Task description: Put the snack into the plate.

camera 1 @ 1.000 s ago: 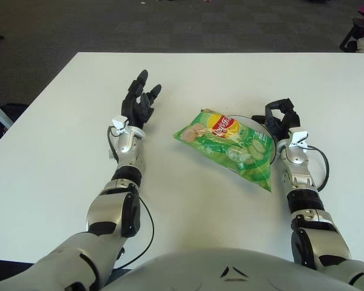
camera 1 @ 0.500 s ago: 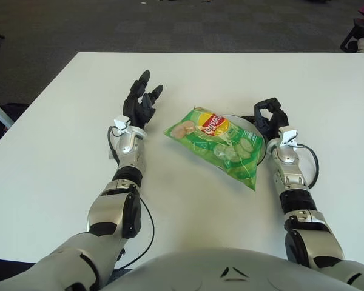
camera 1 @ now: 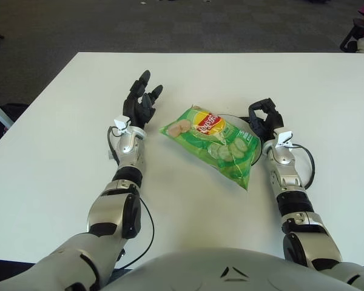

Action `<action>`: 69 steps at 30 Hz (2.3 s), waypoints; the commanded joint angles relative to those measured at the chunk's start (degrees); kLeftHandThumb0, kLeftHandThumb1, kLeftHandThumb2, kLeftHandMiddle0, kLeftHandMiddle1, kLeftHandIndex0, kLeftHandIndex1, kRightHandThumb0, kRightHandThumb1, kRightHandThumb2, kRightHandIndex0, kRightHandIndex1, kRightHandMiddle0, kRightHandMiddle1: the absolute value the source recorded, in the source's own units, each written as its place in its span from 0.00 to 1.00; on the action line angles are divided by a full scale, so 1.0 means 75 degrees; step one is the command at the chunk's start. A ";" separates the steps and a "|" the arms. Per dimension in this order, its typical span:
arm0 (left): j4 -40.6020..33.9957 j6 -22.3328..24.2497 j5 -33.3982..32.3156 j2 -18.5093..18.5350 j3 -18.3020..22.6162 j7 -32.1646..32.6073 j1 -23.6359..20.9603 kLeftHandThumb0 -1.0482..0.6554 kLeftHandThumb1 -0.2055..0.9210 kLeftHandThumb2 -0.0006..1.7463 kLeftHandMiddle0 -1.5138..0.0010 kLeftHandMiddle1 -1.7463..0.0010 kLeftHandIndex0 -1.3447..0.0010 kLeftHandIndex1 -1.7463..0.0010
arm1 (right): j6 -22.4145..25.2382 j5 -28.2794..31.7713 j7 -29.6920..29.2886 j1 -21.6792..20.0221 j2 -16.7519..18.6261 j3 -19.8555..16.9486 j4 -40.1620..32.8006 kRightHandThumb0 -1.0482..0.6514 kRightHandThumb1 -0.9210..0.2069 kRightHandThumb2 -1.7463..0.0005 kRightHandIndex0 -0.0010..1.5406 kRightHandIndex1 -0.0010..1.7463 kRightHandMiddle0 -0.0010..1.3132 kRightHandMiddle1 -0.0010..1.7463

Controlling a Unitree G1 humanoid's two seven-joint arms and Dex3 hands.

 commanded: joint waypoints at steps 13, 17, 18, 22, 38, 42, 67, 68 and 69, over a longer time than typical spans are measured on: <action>0.0033 0.0103 0.0012 -0.0066 -0.0018 0.0070 0.0245 0.31 1.00 0.40 0.47 0.98 0.59 0.91 | 0.0194 -0.0151 0.0019 0.0200 0.0031 0.0162 -0.0345 0.34 0.00 0.58 0.69 0.27 0.35 0.57; 0.0012 0.0142 -0.0006 -0.0079 -0.0015 0.0054 0.0255 0.31 1.00 0.40 0.47 0.98 0.59 0.91 | 0.0211 -0.0132 0.0035 0.0219 0.0003 0.0143 -0.0397 0.33 0.00 0.56 0.68 0.27 0.40 0.48; 0.0004 0.0155 -0.0011 -0.0082 -0.0014 0.0050 0.0258 0.31 1.00 0.40 0.47 0.98 0.60 0.91 | 0.0217 -0.0123 0.0043 0.0225 -0.0009 0.0133 -0.0413 0.33 0.00 0.56 0.68 0.27 0.41 0.47; -0.0026 0.0188 -0.0012 -0.0095 -0.0018 0.0045 0.0272 0.31 1.00 0.40 0.47 0.98 0.60 0.90 | 0.0215 -0.0047 0.0034 0.0270 -0.0071 0.0017 -0.0547 0.32 0.00 0.55 0.68 0.27 0.41 0.46; -0.0087 0.0230 0.0019 -0.0112 -0.0045 0.0043 0.0319 0.32 1.00 0.39 0.47 0.98 0.62 0.89 | 0.0378 0.0286 -0.0138 0.0397 -0.0368 -0.0887 -0.1154 0.32 0.00 0.56 0.68 0.26 0.41 0.44; -0.0077 0.0221 0.0021 -0.0112 -0.0051 0.0035 0.0322 0.32 1.00 0.39 0.47 0.98 0.63 0.89 | 0.0295 0.0267 -0.0186 0.0408 -0.0453 -0.1065 -0.1131 0.32 0.00 0.56 0.68 0.26 0.40 0.44; -0.0009 0.0190 0.0259 -0.0021 -0.0184 0.0155 0.0358 0.31 1.00 0.39 0.48 0.98 0.68 0.88 | 0.0062 0.0201 -0.0481 0.0313 -0.0509 -0.1283 -0.0895 0.32 0.00 0.58 0.69 0.24 0.40 0.44; -0.0007 0.0156 0.0326 -0.0013 -0.0205 0.0217 0.0369 0.31 1.00 0.39 0.48 0.98 0.68 0.87 | 0.0059 0.0197 -0.0490 0.0304 -0.0511 -0.1281 -0.0871 0.32 0.00 0.58 0.69 0.24 0.40 0.44; -0.0005 0.0131 0.0377 -0.0009 -0.0217 0.0262 0.0377 0.31 1.00 0.39 0.48 0.98 0.68 0.87 | 0.0056 0.0194 -0.0497 0.0298 -0.0512 -0.1280 -0.0854 0.32 0.00 0.58 0.69 0.24 0.40 0.44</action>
